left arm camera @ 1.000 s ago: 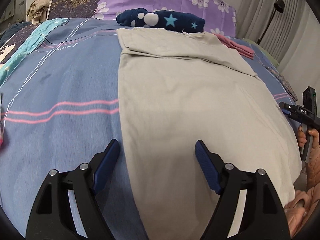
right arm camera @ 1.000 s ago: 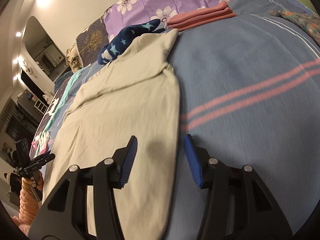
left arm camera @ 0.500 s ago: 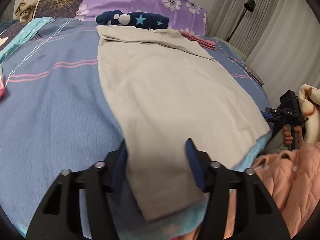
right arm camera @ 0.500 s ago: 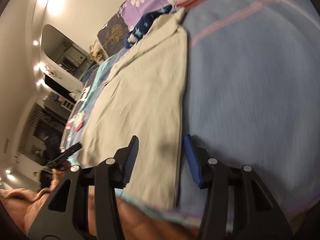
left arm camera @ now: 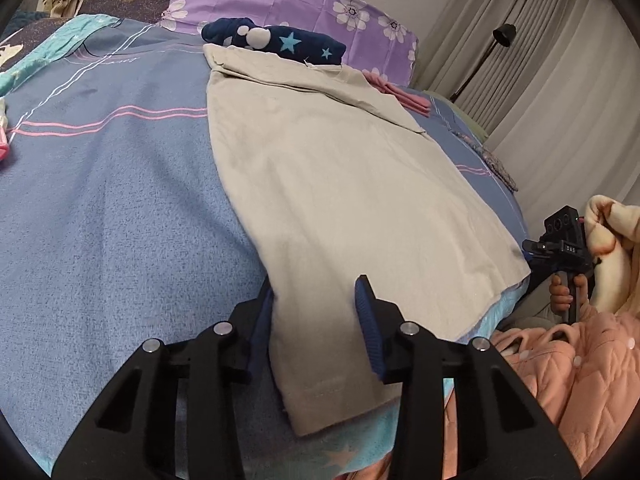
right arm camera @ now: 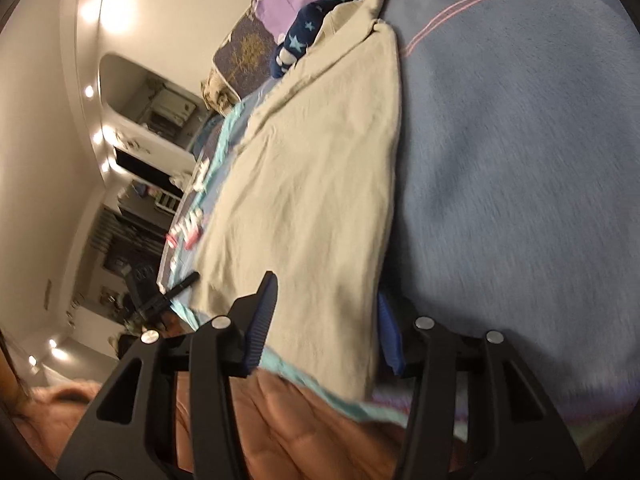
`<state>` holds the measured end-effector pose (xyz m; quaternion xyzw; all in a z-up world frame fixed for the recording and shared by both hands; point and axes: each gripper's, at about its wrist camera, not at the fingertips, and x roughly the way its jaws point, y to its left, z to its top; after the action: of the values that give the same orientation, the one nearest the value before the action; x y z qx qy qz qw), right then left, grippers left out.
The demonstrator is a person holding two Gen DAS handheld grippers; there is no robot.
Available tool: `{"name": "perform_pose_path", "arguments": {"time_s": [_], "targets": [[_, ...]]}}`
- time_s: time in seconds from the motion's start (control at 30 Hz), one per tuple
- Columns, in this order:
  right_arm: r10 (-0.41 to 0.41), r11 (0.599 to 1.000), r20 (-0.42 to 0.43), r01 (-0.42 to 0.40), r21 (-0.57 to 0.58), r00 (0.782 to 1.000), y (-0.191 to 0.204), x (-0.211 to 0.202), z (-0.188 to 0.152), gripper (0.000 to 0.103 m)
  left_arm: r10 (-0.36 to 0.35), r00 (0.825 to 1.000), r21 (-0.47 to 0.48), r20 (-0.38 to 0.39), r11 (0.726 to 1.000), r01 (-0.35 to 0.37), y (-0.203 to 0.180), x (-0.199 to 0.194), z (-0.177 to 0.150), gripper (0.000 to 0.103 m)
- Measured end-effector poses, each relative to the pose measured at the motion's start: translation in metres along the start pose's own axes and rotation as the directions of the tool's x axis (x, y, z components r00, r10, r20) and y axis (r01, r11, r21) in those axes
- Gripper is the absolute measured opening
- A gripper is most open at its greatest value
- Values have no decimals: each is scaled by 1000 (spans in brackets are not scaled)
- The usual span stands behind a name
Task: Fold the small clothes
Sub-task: 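Grasp the shirt hem with the right tool while the left tool grasps the hem too, lifting it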
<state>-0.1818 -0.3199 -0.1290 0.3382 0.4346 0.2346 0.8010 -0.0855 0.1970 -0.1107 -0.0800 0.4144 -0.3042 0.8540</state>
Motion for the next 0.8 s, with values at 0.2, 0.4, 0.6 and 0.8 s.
{"name": "perform_pose_path", "arguments": {"time_s": [0.2,0.4,0.6,0.8], "targets": [[-19,999,29,18,44,999,5,18,17,4,5,1000,-64,23,998,-4,-4,6,12,4],[123,992,266,-118,-35,956,39,-45,51,3,-88,972,-12,219,996,93,-39,-40,47,4],[208,971,392,-140,-195,896,86,-102,54,3,-221,901,45,374,974,221,-67,-81,65,4],[143,962,494,-3,-274,858,112,-164,8,3,-221,879,117,422,975,189,-112,-130,35,5]]}}
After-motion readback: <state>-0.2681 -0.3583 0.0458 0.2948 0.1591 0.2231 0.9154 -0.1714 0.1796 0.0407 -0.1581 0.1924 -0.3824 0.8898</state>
